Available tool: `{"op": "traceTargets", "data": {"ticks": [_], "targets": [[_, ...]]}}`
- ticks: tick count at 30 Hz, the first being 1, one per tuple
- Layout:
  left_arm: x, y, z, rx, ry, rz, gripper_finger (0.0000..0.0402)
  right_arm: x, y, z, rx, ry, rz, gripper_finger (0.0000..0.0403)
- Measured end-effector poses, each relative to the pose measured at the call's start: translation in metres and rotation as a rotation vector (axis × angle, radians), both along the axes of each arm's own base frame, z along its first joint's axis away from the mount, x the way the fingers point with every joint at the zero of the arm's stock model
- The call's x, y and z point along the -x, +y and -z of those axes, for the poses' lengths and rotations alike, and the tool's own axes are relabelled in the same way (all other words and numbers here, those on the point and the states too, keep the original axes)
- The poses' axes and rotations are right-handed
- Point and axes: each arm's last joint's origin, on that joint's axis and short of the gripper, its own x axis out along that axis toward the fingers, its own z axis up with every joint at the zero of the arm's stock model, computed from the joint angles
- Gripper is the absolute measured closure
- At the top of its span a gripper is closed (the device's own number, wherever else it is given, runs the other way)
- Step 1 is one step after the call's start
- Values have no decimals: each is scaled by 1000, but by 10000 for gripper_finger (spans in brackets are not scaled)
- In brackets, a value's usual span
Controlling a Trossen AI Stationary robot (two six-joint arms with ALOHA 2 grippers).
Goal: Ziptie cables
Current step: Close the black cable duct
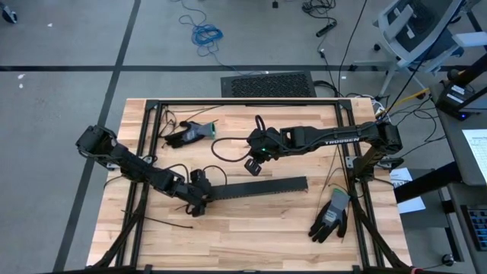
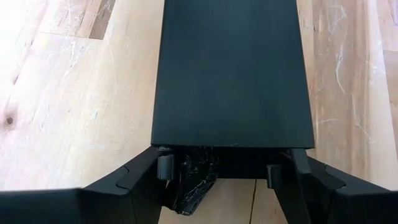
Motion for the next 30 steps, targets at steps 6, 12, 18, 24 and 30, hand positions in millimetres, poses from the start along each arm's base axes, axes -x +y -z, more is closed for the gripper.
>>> {"op": "traceTargets", "data": {"ticks": [6,12,18,24,30], "targets": [[0,0,0,3,3,-2,152,34,5,18,-11,391,24,403],[0,0,0,5,6,0,152,100,31,46,27,820,246,403],[0,0,0,6,7,1,152,144,40,80,-211,794,468,403],[1,0,0,9,8,2,152,158,36,108,-370,661,597,403],[1,0,0,11,8,1,152,154,35,118,-420,567,645,403]]}}
